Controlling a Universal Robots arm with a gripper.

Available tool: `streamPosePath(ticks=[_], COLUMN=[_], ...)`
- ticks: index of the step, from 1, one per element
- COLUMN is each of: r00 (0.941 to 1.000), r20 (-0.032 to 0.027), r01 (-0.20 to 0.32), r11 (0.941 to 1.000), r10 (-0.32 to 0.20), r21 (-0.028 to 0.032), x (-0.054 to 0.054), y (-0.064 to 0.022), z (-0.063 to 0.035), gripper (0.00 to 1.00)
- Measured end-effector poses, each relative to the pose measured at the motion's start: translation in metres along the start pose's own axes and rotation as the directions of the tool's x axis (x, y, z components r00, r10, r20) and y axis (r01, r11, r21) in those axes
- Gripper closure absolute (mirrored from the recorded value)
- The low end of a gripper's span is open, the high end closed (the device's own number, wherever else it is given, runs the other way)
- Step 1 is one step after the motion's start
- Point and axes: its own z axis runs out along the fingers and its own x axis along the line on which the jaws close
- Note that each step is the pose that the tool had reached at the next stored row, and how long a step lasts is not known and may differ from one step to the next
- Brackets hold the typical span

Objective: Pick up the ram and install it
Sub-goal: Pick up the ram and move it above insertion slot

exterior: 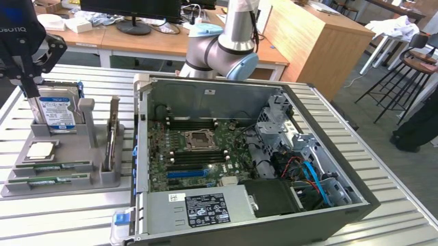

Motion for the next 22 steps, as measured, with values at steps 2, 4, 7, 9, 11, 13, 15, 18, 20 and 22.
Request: streamPosePath(ticks=[2, 4, 7, 9, 11, 13, 15, 18, 20, 22], r00=[0.9994, 0.9975, 0.992, 0.9868, 0.9803, 0.9723, 0.9633, 0.9469, 0.9347, 0.9214], r20=[-0.0017, -0.0032, -0.0055, -0.0071, -0.0085, -0.0099, -0.0113, -0.0133, -0.0145, -0.0157], r01=[0.036, 0.071, 0.126, 0.162, 0.197, 0.233, 0.268, 0.321, 0.355, 0.388], r11=[0.9994, 0.9975, 0.992, 0.9868, 0.9803, 0.9724, 0.9634, 0.947, 0.9348, 0.9215], r10=[-0.036, -0.071, -0.126, -0.162, -0.197, -0.233, -0.268, -0.321, -0.355, -0.388], r21=[-0.0009, -0.0018, -0.0033, -0.0044, -0.0055, -0.0067, -0.0079, -0.0098, -0.0112, -0.0126], x=[0.0, 0.0, 0.0, 0.0, 0.0, 0.0, 0.0, 0.0, 0.0, 0.0], y=[0.0, 0.0, 0.0, 0.0, 0.0, 0.0, 0.0, 0.0, 0.0, 0.0], z=[0.0, 0.0, 0.0001, 0.0002, 0.0003, 0.0003, 0.0004, 0.0006, 0.0007, 0.0007], gripper=[0.9, 0.9, 0.9, 0.9, 0.9, 0.9, 0.9, 0.9, 0.9, 0.9])
